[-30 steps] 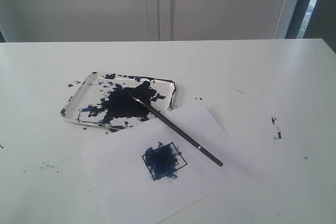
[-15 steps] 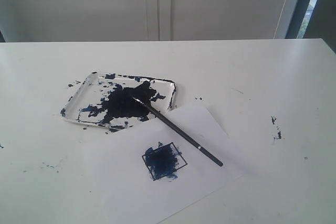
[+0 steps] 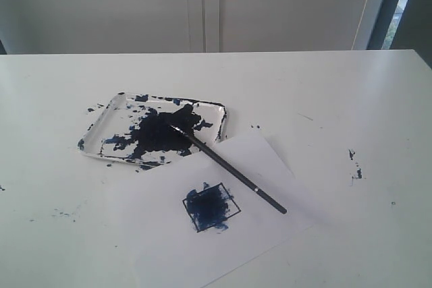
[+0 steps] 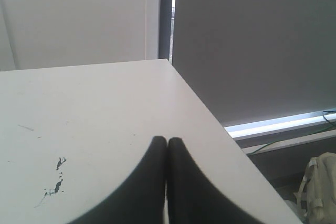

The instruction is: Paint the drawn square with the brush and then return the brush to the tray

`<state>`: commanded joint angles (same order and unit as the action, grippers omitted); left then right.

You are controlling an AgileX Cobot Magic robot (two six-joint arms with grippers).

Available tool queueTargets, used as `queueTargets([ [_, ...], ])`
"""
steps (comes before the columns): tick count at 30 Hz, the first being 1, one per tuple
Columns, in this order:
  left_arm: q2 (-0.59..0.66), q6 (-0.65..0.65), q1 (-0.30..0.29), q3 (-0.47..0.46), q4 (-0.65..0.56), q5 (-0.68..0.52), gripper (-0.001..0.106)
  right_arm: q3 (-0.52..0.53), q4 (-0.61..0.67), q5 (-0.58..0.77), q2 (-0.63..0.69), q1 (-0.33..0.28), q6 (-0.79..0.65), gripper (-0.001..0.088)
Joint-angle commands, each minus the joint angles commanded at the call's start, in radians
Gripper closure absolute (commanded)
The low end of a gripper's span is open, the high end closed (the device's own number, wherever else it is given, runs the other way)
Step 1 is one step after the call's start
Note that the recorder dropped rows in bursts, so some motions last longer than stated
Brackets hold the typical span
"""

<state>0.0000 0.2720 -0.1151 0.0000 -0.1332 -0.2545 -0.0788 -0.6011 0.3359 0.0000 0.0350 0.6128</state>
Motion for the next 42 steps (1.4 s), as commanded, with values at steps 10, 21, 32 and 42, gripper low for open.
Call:
queueTargets([
  [10,0.0,-0.002,0.0,0.0,-0.001,0.0,0.105,0.0,0.0,0.0,0.0,0.0,0.0,0.0868],
  [21,0.0,-0.007,0.0,0.0,-0.001,0.0,0.105,0.0,0.0,0.0,0.0,0.0,0.0,0.0868],
  [32,0.0,-0.007,0.0,0.0,-0.001,0.0,0.105,0.0,0.002,0.008,0.0,0.0,-0.026,0.0868],
  [42,0.0,-0.007,0.0,0.0,-0.001,0.0,0.105,0.0,0.66,-0.065,0.0,0.0,-0.762,0.0868],
])
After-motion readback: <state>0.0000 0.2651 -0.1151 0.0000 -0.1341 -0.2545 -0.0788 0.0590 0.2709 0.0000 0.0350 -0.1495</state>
